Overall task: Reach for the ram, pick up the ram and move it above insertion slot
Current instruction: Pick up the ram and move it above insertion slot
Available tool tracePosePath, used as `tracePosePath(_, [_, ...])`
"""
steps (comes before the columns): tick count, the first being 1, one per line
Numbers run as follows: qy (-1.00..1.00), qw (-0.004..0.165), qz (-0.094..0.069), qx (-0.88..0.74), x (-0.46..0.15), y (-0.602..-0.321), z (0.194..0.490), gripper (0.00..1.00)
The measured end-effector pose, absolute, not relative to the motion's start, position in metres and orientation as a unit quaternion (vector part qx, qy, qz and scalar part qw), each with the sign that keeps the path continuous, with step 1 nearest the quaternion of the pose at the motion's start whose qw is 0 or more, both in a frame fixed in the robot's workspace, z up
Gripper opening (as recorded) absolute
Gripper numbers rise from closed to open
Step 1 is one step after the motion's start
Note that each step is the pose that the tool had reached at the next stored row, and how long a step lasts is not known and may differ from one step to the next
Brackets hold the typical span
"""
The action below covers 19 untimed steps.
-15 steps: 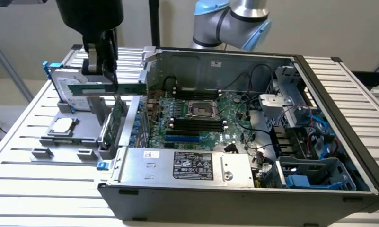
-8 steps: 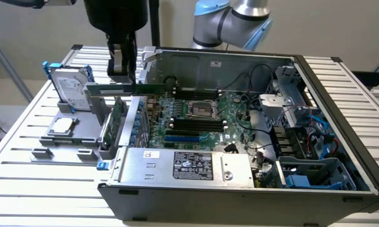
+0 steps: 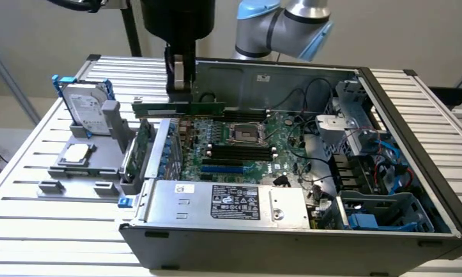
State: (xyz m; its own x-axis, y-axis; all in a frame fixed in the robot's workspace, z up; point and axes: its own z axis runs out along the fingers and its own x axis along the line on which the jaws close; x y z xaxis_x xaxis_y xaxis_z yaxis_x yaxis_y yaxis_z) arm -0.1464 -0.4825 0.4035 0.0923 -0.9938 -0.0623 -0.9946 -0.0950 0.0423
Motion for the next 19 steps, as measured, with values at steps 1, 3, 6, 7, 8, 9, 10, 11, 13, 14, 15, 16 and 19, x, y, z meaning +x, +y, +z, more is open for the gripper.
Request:
tracePosePath(1, [0.673,0.005,0.037,-0.739,-0.142,-0.482,0.403,0.13])
tracePosePath(3, [0.673,0.005,0.037,-0.739,-0.133,-0.48,0.403,0.13])
tracePosePath(6, [0.673,0.005,0.037,-0.739,-0.12,-0.475,0.403,0.13])
tracePosePath(7, [0.673,0.005,0.037,-0.739,-0.117,-0.473,0.402,0.13])
tracePosePath(8, [0.673,0.005,0.037,-0.739,-0.113,-0.47,0.402,0.13])
tracePosePath(9, [0.673,0.005,0.037,-0.739,-0.11,-0.468,0.401,0.13])
tracePosePath(10, [0.673,0.005,0.037,-0.739,-0.107,-0.465,0.401,0.13])
tracePosePath(11, [0.673,0.005,0.037,-0.739,-0.103,-0.462,0.4,0.13])
tracePosePath(13, [0.673,0.005,0.037,-0.739,-0.097,-0.456,0.399,0.13])
tracePosePath(14, [0.673,0.005,0.037,-0.739,-0.095,-0.453,0.399,0.13])
tracePosePath(15, [0.673,0.005,0.037,-0.739,-0.092,-0.45,0.398,0.13])
tracePosePath(16, [0.673,0.005,0.037,-0.739,-0.089,-0.447,0.398,0.13])
tracePosePath(19, [0.673,0.005,0.037,-0.739,-0.08,-0.441,0.396,0.13])
